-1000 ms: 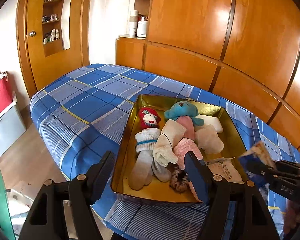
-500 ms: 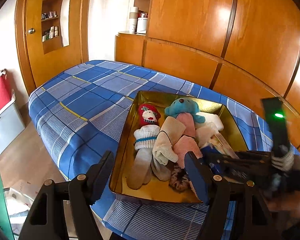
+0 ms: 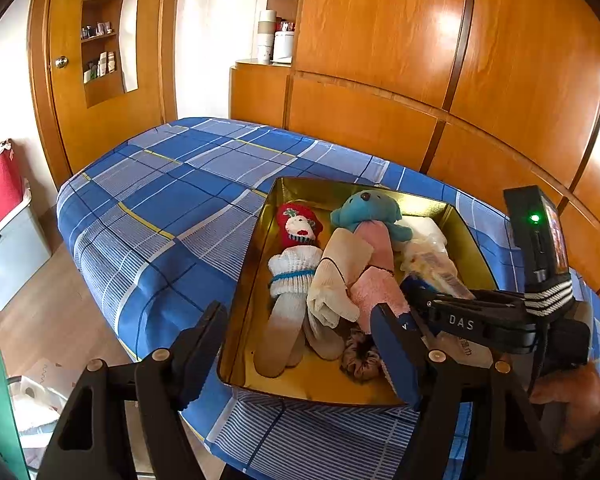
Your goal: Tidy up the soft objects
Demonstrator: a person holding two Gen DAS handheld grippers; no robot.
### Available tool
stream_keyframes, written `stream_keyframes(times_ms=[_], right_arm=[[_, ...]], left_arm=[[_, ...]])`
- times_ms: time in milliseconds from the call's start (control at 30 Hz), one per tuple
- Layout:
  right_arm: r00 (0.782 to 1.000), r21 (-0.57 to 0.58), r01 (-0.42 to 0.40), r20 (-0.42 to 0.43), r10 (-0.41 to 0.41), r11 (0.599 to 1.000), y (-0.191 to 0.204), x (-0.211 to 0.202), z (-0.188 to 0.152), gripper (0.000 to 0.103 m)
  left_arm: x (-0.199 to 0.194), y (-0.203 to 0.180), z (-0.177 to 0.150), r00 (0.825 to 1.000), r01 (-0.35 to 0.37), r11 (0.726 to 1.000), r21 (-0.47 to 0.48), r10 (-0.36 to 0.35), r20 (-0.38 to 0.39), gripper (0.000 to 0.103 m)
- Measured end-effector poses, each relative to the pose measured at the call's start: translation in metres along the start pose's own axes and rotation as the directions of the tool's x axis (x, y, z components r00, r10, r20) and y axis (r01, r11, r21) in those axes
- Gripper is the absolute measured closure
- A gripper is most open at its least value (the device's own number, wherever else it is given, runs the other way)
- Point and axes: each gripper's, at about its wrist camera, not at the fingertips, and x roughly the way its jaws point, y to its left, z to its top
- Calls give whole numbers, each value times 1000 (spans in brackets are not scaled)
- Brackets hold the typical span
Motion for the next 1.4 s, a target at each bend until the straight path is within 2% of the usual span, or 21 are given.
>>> stream_keyframes(times_ms=[233,767,867,1033,1400], right_arm=[[999,18,-10,35,9,1000,0,-13,-6,61],[992,17,51,115,-52,999,3,-38,-24,60],[988,21,59,144,-61,998,3,-46,-28,55],[977,31,70,200,-75,997,6,-66,-39,53],[935,88,176,297,-194,980,4,-100,-73,53]], left_arm=[[-2,-1,-1,1000,-1,1000,8,1,2,28],[-9,-5,-3,1000,-7,1000,15,6,24,23],[-12,-5,-3,999,-7,1000,15,6,33,23],[-19,-7,-2,999,-10,1000,15,9,51,19],[-45,-21,-3,990,-1,999,44,-6,142,15]])
